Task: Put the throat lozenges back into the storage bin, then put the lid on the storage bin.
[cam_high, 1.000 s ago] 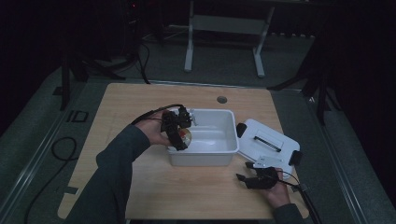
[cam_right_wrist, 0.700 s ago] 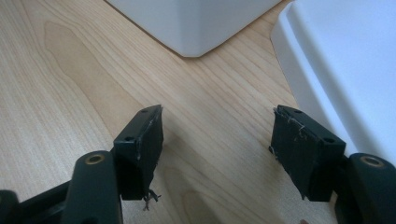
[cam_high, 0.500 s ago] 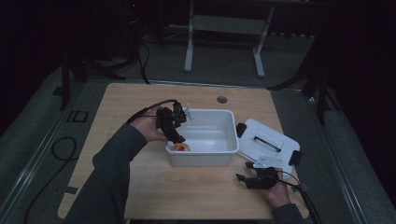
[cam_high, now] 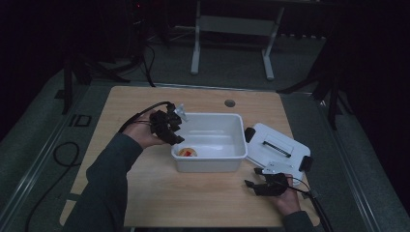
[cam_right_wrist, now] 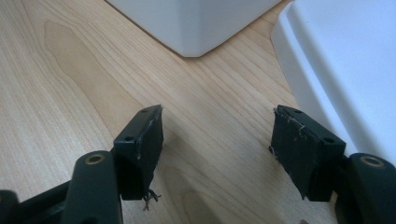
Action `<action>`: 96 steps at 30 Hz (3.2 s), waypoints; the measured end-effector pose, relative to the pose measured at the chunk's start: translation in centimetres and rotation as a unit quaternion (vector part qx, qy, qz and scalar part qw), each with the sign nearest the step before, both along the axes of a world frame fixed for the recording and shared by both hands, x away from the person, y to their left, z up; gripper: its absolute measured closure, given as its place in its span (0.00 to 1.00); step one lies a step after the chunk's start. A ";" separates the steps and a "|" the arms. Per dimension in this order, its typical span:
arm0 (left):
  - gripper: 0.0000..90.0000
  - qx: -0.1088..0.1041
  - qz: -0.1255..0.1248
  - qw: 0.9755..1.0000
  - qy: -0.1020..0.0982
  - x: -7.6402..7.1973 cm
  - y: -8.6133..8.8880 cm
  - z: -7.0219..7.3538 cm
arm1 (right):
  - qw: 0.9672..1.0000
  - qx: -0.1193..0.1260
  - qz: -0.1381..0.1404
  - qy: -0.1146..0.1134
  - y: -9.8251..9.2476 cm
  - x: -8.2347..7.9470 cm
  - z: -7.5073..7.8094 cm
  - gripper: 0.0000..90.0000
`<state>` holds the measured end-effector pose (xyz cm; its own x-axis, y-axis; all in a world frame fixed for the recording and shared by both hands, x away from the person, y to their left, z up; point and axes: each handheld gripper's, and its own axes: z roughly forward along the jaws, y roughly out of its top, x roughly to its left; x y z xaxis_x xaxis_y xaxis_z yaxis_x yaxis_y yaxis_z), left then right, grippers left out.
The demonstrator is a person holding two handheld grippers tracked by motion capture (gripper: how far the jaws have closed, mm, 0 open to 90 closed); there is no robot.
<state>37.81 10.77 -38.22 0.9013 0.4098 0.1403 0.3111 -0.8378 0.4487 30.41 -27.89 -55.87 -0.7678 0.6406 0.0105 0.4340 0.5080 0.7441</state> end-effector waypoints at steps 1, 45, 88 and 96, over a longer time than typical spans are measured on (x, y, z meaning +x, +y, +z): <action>0.59 -0.001 0.003 1.000 -0.003 -0.1 0.2 0.1 | 1.000 0.000 0.000 0.000 0.0 0.0 0.0 0.37; 0.58 -0.067 0.098 0.992 -0.049 -0.1 4.8 -0.9 | 1.000 -0.003 0.001 -0.001 0.0 -0.1 0.0 0.38; 0.55 -0.124 0.214 0.967 -0.055 -0.9 7.8 -11.1 | 1.000 -0.013 0.000 0.000 -0.3 -0.1 0.3 0.40; 0.55 -0.128 0.219 0.966 -0.054 -1.1 8.0 -12.0 | 1.000 -0.022 -0.005 -0.017 -0.8 -0.3 1.5 0.41</action>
